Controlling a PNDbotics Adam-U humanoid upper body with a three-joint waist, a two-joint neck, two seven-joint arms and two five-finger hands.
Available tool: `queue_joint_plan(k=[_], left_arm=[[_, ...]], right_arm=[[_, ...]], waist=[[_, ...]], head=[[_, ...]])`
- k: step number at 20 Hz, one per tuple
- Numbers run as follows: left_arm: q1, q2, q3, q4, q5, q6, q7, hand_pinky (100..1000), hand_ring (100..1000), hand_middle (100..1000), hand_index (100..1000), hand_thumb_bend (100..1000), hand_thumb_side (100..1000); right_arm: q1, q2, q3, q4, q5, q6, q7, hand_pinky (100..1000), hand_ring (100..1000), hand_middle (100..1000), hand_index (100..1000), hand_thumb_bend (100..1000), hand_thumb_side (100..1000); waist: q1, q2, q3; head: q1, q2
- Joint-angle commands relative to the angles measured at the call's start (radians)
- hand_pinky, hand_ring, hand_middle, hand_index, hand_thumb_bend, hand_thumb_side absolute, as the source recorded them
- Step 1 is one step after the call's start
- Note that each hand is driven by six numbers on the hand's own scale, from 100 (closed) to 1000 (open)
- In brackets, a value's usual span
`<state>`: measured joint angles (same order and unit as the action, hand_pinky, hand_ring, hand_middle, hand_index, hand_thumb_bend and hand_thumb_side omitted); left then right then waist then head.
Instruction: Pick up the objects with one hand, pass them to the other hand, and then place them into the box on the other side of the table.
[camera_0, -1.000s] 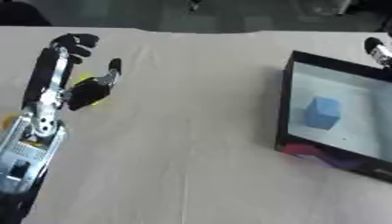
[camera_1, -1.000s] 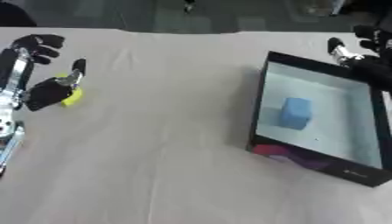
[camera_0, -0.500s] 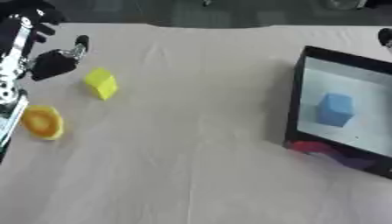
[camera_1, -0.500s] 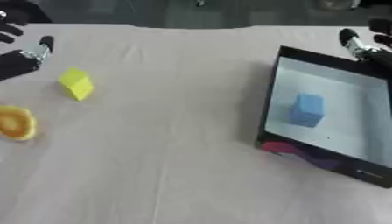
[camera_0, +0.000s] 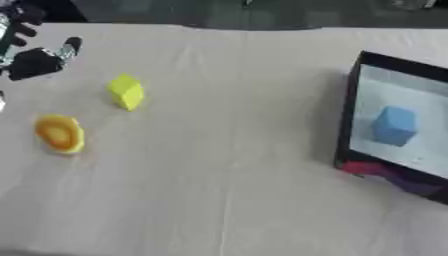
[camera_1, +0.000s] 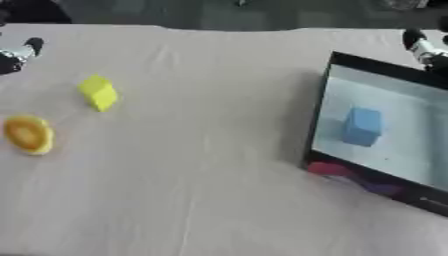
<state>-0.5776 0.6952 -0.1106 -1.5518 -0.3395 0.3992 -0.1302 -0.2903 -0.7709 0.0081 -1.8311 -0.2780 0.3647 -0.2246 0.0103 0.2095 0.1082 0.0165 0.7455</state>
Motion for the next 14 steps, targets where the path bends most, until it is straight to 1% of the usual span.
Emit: queue_joint_plan(k=[1,2,4,6,8,10,11,12,14], left_arm=[[-0.057,0.077,-0.012,0.035,-0.014,-0.089,-0.147,783,773,743,821,537,325],[-0.077,0.086,-0.015,0.055,-0.029,-0.121,-0.187,784,774,743,821,538,323],[-0.116,0.097,-0.025,0.096,-0.054,-0.165,-0.248,788,780,747,821,554,326],[-0.154,0.100,-0.037,0.135,-0.071,-0.190,-0.295,790,782,749,821,565,341],[-0.189,0.097,-0.048,0.177,-0.082,-0.199,-0.328,793,785,750,829,596,392],[-0.222,0.084,-0.058,0.231,-0.092,-0.177,-0.342,797,787,750,829,598,454],[-0.237,0.076,-0.065,0.264,-0.088,-0.153,-0.353,803,791,750,828,609,500],[-0.251,0.069,-0.073,0.293,-0.088,-0.127,-0.364,805,793,750,826,619,513],[-0.278,0.053,-0.091,0.345,-0.084,-0.070,-0.393,823,805,755,825,650,580]], right_arm=[[-0.012,-0.034,-0.012,-0.010,0.004,-0.001,0.000,946,1000,915,905,356,470],[-0.012,-0.034,-0.012,-0.010,0.004,-0.001,0.000,946,1000,914,905,356,471],[-0.011,-0.034,-0.011,-0.010,0.004,0.000,-0.001,945,1000,913,904,359,470],[-0.011,-0.033,-0.009,-0.009,0.005,0.000,0.000,945,1000,912,904,358,471],[-0.010,-0.033,-0.008,-0.008,0.006,0.001,0.001,945,1000,912,903,357,472],[-0.009,-0.032,-0.008,-0.007,0.007,0.001,0.001,945,1000,910,902,356,471],[-0.009,-0.031,-0.008,-0.005,0.007,0.002,0.000,945,1000,909,901,354,472],[-0.009,-0.031,-0.007,-0.004,0.006,0.002,0.000,945,1000,909,901,354,472],[-0.009,-0.030,-0.006,-0.002,0.006,0.003,-0.001,945,1000,909,901,353,474]], waist=[[0.011,-0.036,-0.003],[0.010,-0.036,-0.004],[0.010,-0.036,-0.006],[0.009,-0.035,-0.008],[0.009,-0.035,-0.010],[0.009,-0.035,-0.012],[0.009,-0.035,-0.013],[0.009,-0.035,-0.014],[0.010,-0.036,-0.015]], head=[[0.007,-0.007],[0.008,-0.008],[0.009,-0.011],[0.009,-0.011],[0.008,-0.011],[0.009,-0.012],[0.010,-0.012],[0.010,-0.012],[0.010,-0.012]])
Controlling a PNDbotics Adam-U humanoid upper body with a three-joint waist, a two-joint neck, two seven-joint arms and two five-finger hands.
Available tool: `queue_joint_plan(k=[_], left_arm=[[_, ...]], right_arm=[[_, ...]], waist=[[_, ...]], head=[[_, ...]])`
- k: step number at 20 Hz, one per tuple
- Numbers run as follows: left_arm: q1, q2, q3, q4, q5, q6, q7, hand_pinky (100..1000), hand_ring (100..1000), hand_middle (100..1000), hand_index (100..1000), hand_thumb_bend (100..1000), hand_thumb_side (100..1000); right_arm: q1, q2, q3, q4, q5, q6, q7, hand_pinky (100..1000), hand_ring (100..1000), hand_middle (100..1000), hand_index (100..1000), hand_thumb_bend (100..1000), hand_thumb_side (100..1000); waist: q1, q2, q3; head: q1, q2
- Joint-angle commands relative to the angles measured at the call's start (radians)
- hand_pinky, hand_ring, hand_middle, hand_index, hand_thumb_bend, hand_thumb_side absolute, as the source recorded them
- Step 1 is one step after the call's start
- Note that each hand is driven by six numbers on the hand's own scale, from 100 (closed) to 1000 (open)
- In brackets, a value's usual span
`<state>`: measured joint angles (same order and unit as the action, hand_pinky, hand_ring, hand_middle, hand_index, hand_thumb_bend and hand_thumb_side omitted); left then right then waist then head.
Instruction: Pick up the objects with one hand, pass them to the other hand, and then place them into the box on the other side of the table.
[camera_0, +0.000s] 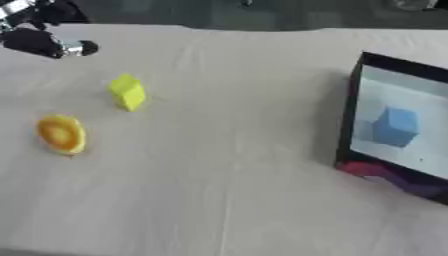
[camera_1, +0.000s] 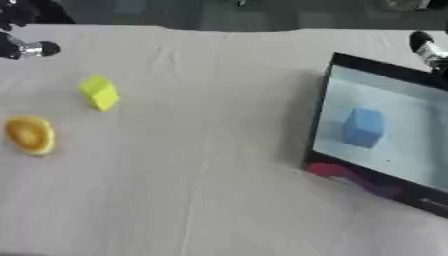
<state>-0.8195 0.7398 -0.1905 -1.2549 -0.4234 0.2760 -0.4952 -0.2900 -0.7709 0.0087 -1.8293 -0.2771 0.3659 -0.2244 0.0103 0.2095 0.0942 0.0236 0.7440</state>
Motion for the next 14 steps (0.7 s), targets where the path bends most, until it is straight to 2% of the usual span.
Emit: queue_joint_plan(k=[1,4,6,14], left_arm=[[-0.050,0.002,-0.020,0.070,-0.003,0.082,-0.043,828,810,757,825,669,584],[-0.095,-0.024,-0.051,0.135,-0.049,0.158,-0.097,852,827,765,825,706,609],[-0.123,-0.044,-0.061,0.173,-0.082,0.186,-0.131,860,831,767,824,716,612],[-0.212,-0.134,-0.103,0.313,-0.250,0.195,-0.227,879,849,775,814,788,619]], right_arm=[[-0.009,-0.029,-0.007,-0.003,0.005,0.002,-0.001,945,1000,908,901,352,474],[-0.010,-0.028,-0.005,0.000,0.001,0.002,-0.003,945,1000,907,900,348,476],[-0.010,-0.027,-0.005,0.003,-0.001,0.002,-0.004,945,1000,906,900,347,476],[-0.014,-0.022,0.001,0.014,-0.009,0.004,-0.009,945,1000,902,897,339,480]], waist=[[0.010,-0.036,-0.002],[0.010,-0.038,-0.003],[0.011,-0.039,-0.003],[0.015,-0.045,-0.003]], head=[[0.002,-0.010],[0.003,-0.008],[0.002,-0.007],[0.002,-0.006]])
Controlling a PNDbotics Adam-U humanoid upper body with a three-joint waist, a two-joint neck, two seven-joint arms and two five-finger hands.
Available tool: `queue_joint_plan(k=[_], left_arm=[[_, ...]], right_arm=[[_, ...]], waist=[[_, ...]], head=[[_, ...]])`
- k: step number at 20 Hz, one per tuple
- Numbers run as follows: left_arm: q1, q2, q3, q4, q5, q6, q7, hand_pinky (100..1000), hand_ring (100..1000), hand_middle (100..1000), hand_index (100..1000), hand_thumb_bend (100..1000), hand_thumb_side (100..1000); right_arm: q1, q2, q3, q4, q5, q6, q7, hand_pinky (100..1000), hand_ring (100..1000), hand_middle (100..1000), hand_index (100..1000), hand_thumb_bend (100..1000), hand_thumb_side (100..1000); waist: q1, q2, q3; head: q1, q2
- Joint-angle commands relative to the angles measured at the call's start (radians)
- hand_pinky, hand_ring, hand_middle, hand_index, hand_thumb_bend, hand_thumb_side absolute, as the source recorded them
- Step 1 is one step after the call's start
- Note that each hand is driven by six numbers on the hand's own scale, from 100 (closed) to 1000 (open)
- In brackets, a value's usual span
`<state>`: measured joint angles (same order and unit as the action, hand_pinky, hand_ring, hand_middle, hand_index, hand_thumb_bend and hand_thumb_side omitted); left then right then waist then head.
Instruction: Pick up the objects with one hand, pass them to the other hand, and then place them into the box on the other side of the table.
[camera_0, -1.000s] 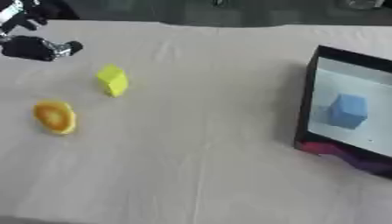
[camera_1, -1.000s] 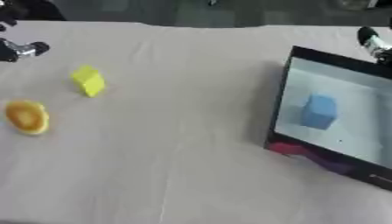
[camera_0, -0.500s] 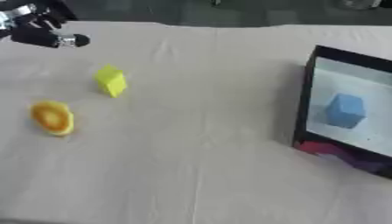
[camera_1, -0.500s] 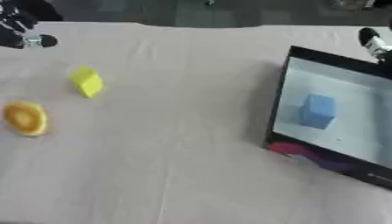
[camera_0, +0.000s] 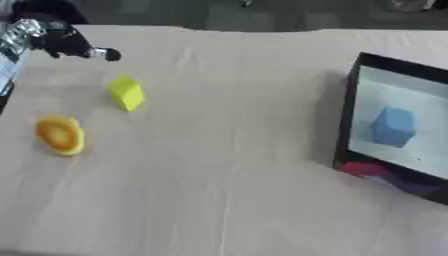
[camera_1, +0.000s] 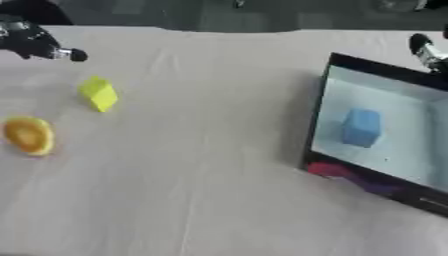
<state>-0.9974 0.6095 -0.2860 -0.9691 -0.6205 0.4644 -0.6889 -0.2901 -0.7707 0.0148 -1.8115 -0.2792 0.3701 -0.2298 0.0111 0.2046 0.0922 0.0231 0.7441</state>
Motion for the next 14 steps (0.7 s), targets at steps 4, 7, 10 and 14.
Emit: queue_joint_plan(k=[4,7,10,14], left_arm=[[-0.054,-0.043,-0.009,0.079,-0.116,-0.004,-0.056,878,848,773,804,776,627],[-0.061,-0.065,0.005,0.119,-0.121,0.001,-0.058,880,849,773,796,763,632],[-0.074,-0.080,0.017,0.164,-0.130,0.002,-0.059,885,853,776,791,765,639],[-0.091,-0.093,0.033,0.210,-0.139,-0.007,-0.070,891,856,777,791,758,639]], right_arm=[[-0.013,-0.018,-0.002,0.001,-0.006,0.001,-0.002,945,1000,901,897,337,483],[-0.013,-0.015,-0.001,0.005,-0.005,0.001,-0.002,945,1000,899,896,334,485],[-0.014,-0.014,0.000,0.007,-0.006,0.000,-0.001,945,1000,897,896,332,486],[-0.015,-0.012,0.001,0.014,-0.007,0.001,-0.001,946,1000,896,896,330,489]], waist=[[0.015,-0.041,-0.003],[0.016,-0.041,-0.005],[0.017,-0.041,-0.007],[0.019,-0.041,-0.008]], head=[[0.008,-0.006],[0.009,-0.004],[0.009,0.000],[0.015,0.007]])
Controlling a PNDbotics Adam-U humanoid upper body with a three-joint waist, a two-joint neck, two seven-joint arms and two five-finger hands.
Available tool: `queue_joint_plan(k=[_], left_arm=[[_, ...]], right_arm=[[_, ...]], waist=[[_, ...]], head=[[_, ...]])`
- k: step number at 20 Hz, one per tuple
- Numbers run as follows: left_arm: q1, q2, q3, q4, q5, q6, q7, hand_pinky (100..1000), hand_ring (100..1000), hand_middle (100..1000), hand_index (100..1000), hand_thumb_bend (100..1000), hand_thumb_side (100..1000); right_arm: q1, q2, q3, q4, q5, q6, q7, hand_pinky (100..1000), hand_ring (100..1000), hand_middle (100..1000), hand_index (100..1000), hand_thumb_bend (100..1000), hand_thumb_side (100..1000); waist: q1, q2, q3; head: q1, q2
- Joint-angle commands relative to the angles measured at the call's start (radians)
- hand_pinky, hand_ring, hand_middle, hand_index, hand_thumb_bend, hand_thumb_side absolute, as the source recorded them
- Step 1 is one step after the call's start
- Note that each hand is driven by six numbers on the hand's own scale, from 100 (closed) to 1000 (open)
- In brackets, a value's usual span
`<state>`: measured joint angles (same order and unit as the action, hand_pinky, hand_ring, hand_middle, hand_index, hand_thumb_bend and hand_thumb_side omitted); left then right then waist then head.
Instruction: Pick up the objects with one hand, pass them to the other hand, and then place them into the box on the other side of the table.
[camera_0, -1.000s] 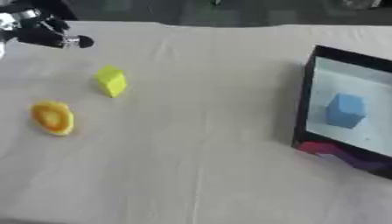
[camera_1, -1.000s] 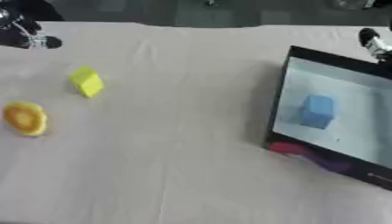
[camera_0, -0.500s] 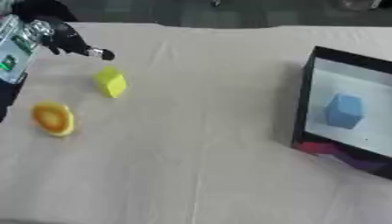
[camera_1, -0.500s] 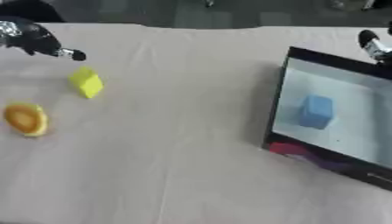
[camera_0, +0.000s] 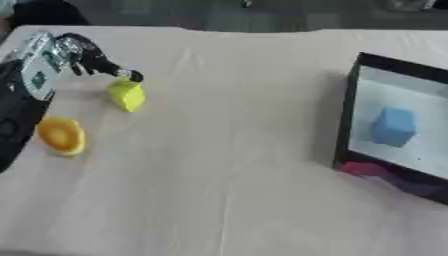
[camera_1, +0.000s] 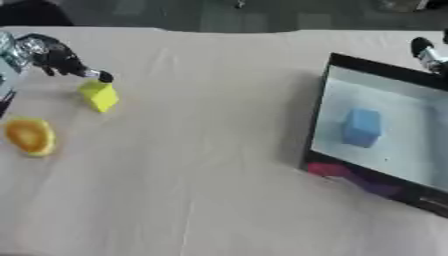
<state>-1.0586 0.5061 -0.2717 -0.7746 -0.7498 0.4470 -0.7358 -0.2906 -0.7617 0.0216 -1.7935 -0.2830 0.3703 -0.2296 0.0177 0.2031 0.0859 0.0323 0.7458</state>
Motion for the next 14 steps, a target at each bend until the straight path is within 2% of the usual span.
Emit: queue_joint_plan(k=[1,5,8,14], left_arm=[[-0.033,0.008,0.022,0.026,-0.012,0.007,-0.028,893,858,777,796,755,638],[-0.042,0.000,0.031,0.052,-0.019,-0.011,-0.048,897,860,776,794,743,615],[-0.048,-0.004,0.037,0.070,-0.033,-0.021,-0.064,904,868,776,784,730,563],[-0.060,-0.005,0.048,0.081,-0.038,-0.053,-0.104,911,871,776,787,735,582]], right_arm=[[-0.014,-0.021,-0.005,-0.003,-0.003,0.000,-0.001,946,1000,896,896,328,489],[-0.016,-0.022,-0.006,-0.001,-0.006,-0.001,-0.003,946,1000,895,895,328,489],[-0.015,-0.020,-0.005,0.003,-0.005,0.000,-0.002,946,1000,894,895,326,493],[-0.012,-0.020,-0.004,0.009,-0.004,-0.002,0.000,947,1000,898,894,316,497]], waist=[[0.013,-0.040,-0.002],[0.014,-0.041,-0.003],[0.016,-0.042,-0.004],[0.019,-0.043,-0.004]], head=[[0.007,0.008],[0.010,0.010],[0.014,0.012],[0.021,0.023]])
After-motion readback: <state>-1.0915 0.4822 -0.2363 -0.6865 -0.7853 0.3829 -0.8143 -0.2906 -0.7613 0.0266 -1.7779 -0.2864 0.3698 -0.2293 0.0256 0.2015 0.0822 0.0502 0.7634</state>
